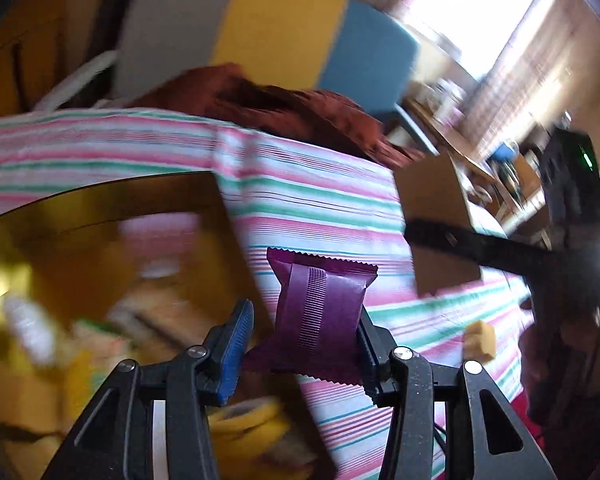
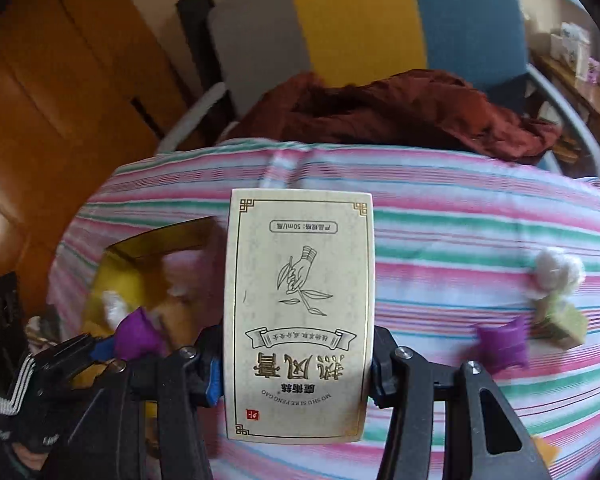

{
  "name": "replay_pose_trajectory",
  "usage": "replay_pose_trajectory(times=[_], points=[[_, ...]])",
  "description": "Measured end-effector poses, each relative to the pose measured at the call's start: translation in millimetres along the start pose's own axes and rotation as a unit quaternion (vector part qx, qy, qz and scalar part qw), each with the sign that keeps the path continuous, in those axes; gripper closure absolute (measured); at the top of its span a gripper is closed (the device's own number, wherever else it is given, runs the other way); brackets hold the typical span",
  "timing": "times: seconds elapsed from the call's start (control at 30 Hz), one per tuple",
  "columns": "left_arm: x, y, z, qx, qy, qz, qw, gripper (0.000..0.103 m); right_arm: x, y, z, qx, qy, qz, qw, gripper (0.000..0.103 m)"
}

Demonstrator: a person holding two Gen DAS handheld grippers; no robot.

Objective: Organize objects
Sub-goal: 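Carry the purple packet to the tray with left while right carries the white box in, then open both grippers to release the box and purple packet in the tray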

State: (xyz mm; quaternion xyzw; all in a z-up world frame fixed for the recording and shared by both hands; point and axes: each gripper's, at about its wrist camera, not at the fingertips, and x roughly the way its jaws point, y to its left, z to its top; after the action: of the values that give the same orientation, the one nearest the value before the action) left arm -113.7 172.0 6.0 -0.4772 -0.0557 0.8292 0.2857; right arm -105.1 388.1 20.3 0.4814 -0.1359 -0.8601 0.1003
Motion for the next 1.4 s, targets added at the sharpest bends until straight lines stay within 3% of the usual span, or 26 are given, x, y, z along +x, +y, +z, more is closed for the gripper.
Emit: replay_pose_trajectory(times=[0.23,0.43,0.6,0.67,0.93,1.4], points=[[-37,84,-6,-0.092,-0.027,0.025,0.9951,0.054,41,87,-9,-0.037,0.033,0.039,0.998,0.051],[-38,122,14,-0.136,-0.032,0.02,0.9899,0.054,74,117,-8,0.033,0.058,0.057,0.996,0.05],[-27,145,34,-0.174,-0.035,0.03,0.9836,0.035,90,121,-10,0.077,0.064,0.068,0.993,0.044],[-32,149,30,-0.171,-0.039,0.029,0.9841,0.035,89,121,-11,0.073,0.06,0.058,0.994,0.038],[-46,146,-16,-0.145,-0.038,0.057,0.987,0.036,75,135,-37,0.001,0.056,0.023,0.998,0.038],[-64,91,-60,-0.056,-0.054,0.083,0.9935,0.035,31,133,-70,-0.056,-0.041,-0.093,0.993,0.038]])
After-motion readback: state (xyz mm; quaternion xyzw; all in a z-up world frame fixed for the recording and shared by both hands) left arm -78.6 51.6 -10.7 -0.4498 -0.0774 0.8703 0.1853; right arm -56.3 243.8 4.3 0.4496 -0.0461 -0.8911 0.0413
